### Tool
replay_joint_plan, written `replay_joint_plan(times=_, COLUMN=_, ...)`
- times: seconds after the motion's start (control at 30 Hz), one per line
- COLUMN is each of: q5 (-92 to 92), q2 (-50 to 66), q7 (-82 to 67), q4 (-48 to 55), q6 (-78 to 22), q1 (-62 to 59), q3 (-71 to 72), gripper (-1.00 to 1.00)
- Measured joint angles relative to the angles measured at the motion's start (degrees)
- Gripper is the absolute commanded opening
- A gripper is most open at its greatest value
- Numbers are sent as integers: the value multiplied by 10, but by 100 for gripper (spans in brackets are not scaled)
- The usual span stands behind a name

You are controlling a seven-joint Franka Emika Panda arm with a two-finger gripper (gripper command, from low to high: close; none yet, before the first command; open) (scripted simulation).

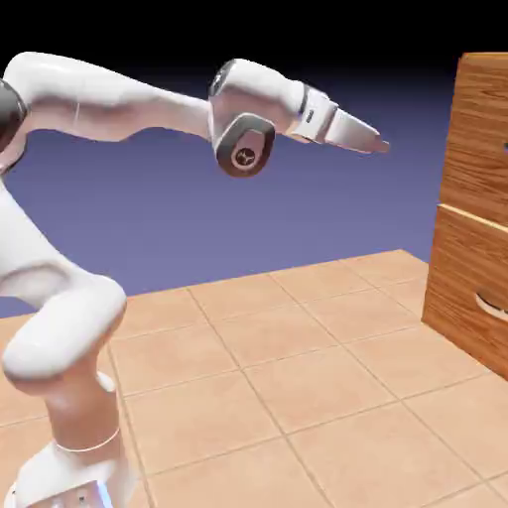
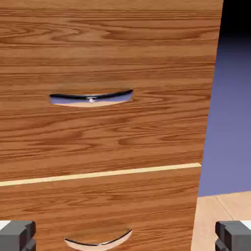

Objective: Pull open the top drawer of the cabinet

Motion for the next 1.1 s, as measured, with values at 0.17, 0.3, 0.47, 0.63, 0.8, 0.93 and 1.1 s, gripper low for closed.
replay_joint_plan(times=0.17, q5=90, q2=-5, q7=-25, q4=69, q6=4, q1=-104, q3=101, gripper=0)
replay_joint_plan(times=0.3, q5=161, q2=-10, q7=-45, q4=125, q6=8, q1=-187, q3=182, gripper=0)
replay_joint_plan(times=0.47, q5=251, q2=-15, q7=-69, q4=194, q6=12, q1=-291, q3=283, gripper=0)
replay_joint_plan(times=0.63, q5=340, q2=-20, q7=-94, q4=264, q6=16, q1=-395, q3=384, gripper=0)
replay_joint_plan(times=0.8, q5=430, q2=-25, q7=-119, q4=333, q6=20, q1=-498, q3=485, gripper=0)
replay_joint_plan(times=0.93, q5=501, q2=-30, q7=-139, q4=388, q6=24, q1=-581, q3=566, gripper=0)
replay_joint_plan(times=1.1, q5=591, q2=-35, q7=-163, q4=458, q6=28, q1=-685, q3=668, gripper=0)
